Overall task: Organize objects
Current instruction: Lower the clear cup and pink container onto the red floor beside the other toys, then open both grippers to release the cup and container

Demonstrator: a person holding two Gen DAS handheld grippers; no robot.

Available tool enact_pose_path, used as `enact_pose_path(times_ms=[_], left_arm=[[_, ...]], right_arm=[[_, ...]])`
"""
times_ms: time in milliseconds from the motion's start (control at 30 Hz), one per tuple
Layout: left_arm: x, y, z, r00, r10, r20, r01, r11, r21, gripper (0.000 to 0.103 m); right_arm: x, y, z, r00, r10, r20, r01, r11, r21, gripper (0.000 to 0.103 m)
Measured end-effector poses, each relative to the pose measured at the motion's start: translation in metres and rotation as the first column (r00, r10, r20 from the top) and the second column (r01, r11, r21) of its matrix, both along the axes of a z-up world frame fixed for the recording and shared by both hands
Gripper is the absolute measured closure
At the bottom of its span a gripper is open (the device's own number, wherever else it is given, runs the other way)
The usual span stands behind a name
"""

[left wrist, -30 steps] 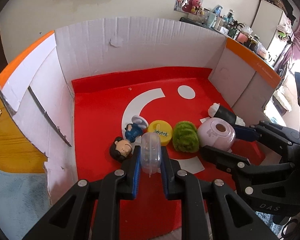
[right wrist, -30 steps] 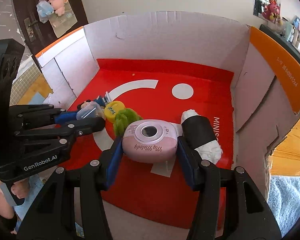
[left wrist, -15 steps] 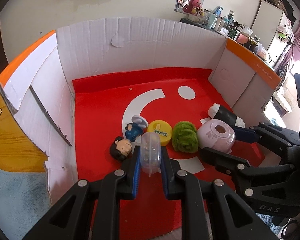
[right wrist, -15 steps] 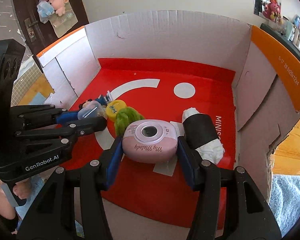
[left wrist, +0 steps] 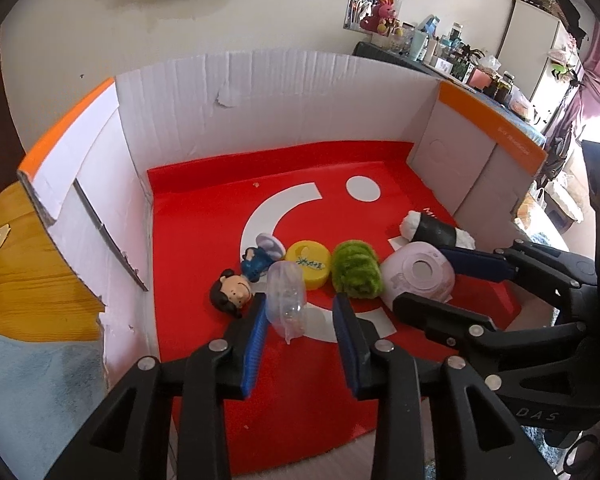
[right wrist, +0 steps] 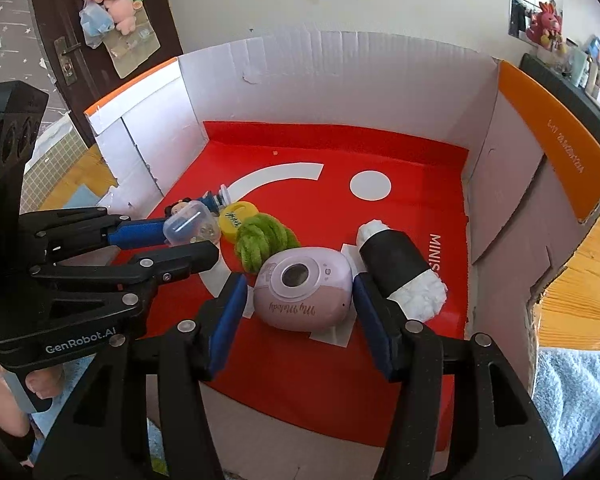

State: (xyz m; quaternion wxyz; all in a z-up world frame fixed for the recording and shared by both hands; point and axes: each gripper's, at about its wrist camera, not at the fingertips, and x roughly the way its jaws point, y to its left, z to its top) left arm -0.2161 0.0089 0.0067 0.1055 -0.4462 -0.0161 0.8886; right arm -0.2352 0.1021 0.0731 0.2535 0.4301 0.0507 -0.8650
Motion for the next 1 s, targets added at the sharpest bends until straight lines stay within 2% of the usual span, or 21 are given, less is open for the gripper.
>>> enact_pose_path(times_ms=[67,133,500,567,633,800,900,1000], left_arm=[[0.002,0.000,0.002,1.000,-0.001,-0.005,0.001,1.000,-0.001,0.068],[0.003,0.000,0.004,1.000,0.003,-0.009,-0.003,1.000,0.002,0.064],[0.017,-0.010,0.013,0.999,0.026,-0.036,-0.025,1.000,0.014,0.062],[0.021,-0.011,0.015,0.999,0.029,-0.045,-0.028,1.000,0.012,0.056],[0.025,-0.012,0.018,0.998,0.036,-0.060,-0.036,0.999,0.007,0.048],[0.035,-0.015,0.024,0.996,0.042,-0.083,-0.041,0.999,0.014,0.047],[0.040,-0.016,0.026,0.995,0.044,-0.091,-0.043,0.999,0.016,0.046],[0.045,-0.019,0.029,0.994,0.052,-0.101,-0.049,0.998,0.026,0.040]], right_arm=[[0.002,-0.001,0.001,1.000,0.001,-0.006,-0.001,1.000,-0.001,0.045],[0.004,-0.001,0.003,1.000,0.003,-0.010,-0.003,1.000,-0.006,0.042],[0.017,-0.003,0.012,0.999,0.018,-0.037,-0.018,1.000,-0.015,0.041],[0.021,-0.006,0.013,0.999,0.023,-0.049,-0.024,1.000,-0.006,0.037],[0.025,-0.008,0.015,0.998,0.029,-0.061,-0.029,1.000,0.004,0.036],[0.032,-0.009,0.019,0.996,0.033,-0.078,-0.033,0.999,0.003,0.036],[0.035,-0.008,0.020,0.996,0.031,-0.085,-0.031,1.000,0.000,0.032],[0.039,-0.007,0.023,0.995,0.029,-0.092,-0.030,1.000,-0.009,0.031]])
